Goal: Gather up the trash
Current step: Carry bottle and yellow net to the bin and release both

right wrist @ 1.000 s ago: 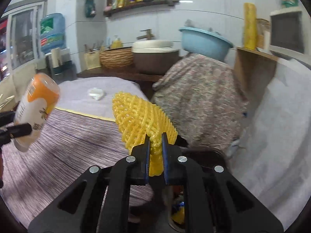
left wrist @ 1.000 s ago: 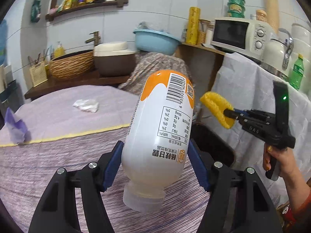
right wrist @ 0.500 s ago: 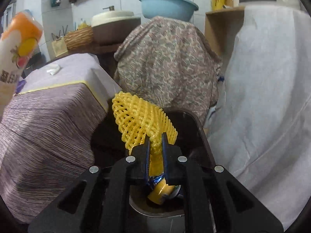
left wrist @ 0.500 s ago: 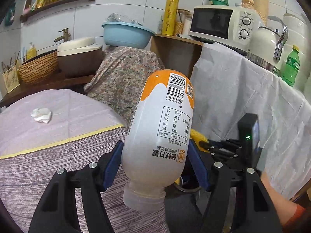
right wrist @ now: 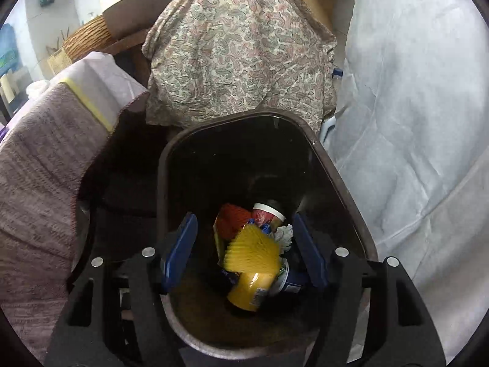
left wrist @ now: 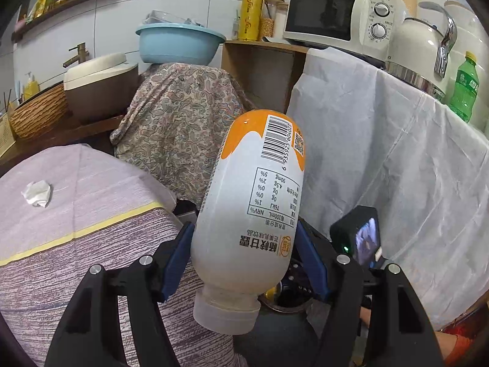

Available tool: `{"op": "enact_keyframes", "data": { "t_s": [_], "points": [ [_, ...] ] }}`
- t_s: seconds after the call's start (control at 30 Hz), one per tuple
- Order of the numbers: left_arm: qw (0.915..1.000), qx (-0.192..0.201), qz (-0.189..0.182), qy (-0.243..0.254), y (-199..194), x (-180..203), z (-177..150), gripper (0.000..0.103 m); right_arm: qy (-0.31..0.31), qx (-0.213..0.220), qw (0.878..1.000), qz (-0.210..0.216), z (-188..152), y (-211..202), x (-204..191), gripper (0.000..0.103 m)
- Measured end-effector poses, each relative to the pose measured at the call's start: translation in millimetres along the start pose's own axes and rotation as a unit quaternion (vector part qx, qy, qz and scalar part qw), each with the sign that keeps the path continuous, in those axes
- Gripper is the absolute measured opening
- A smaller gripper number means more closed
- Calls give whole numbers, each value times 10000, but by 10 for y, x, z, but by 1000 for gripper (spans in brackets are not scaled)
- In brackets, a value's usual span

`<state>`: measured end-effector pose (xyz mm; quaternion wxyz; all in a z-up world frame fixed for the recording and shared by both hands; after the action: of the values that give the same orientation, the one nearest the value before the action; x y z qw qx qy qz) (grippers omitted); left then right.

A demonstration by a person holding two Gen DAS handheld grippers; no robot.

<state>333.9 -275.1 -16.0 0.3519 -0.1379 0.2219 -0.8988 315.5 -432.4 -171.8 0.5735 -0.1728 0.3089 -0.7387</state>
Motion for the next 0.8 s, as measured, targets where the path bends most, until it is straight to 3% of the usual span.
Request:
{"op": "enact_keyframes", "data": {
  "t_s": [0.47, 0.8],
  "points": [
    [9964, -760, -348, -127, 802, 376, -1, 66, 77, 568, 9979, -298, -278, -1126, 195, 77],
    [9895, -1426, -236, -11, 1299, 608, -284, 66, 482, 612, 9961, -409, -531, -1493, 363, 80]
  ]
}}
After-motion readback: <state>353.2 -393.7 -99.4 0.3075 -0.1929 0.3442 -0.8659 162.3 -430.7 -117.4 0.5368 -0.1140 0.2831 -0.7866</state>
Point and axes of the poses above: each gripper's, at about its wrist camera, not at the fingertips, and y roughly the way its jaws point, x to its right, z to its top, the point moved 1 cm from there along y, roughly the way its jaws point, and after that the axes turned 10 degrees about x, right-handed, at the moved point
